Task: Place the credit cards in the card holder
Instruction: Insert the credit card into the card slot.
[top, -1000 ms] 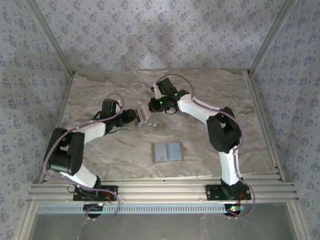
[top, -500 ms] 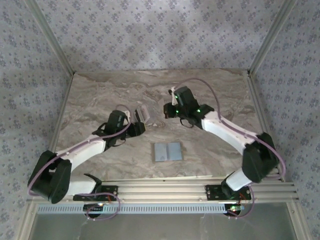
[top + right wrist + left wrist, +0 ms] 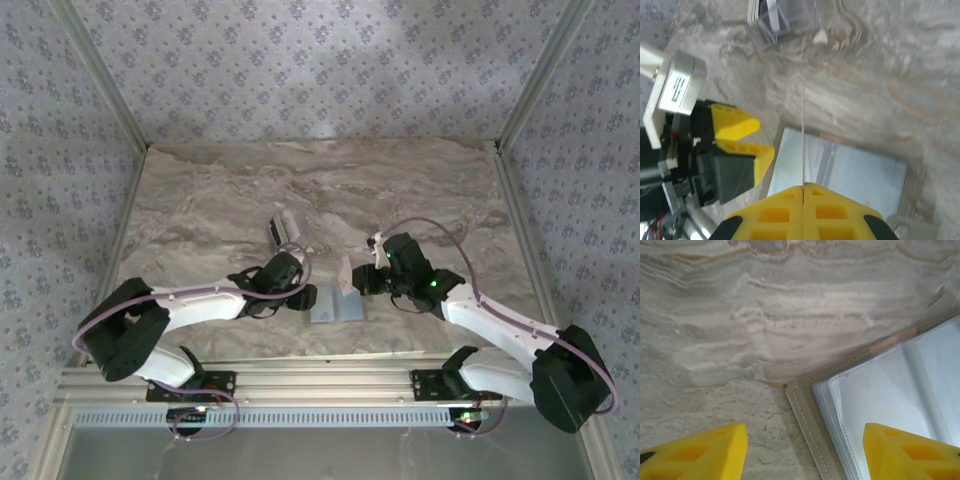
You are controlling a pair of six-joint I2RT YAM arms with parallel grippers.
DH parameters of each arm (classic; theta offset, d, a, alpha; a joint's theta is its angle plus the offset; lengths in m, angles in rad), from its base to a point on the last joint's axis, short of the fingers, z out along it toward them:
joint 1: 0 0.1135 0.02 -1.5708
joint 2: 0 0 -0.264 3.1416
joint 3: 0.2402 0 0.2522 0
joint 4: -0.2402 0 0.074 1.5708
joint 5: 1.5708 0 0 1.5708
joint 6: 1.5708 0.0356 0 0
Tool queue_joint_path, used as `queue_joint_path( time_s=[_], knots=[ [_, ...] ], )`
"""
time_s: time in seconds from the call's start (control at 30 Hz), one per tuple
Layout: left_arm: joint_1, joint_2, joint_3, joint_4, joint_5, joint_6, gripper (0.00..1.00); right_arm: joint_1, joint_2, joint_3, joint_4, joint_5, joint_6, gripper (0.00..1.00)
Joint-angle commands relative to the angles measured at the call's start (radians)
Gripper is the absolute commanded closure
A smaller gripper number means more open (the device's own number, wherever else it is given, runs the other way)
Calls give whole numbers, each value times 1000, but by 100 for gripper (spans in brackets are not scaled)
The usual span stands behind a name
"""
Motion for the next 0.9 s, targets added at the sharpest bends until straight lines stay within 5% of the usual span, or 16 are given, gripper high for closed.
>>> queue_joint_path(
  time_s=[0.0,0.87],
  knots=[
    [-36,31,56,-31,-90,19,38,-2,-19,-55,49,-106,65,94],
    [-89,73,40,-58,-176,-17,51,-72,144,-149,196,-280,88,97]
  ],
)
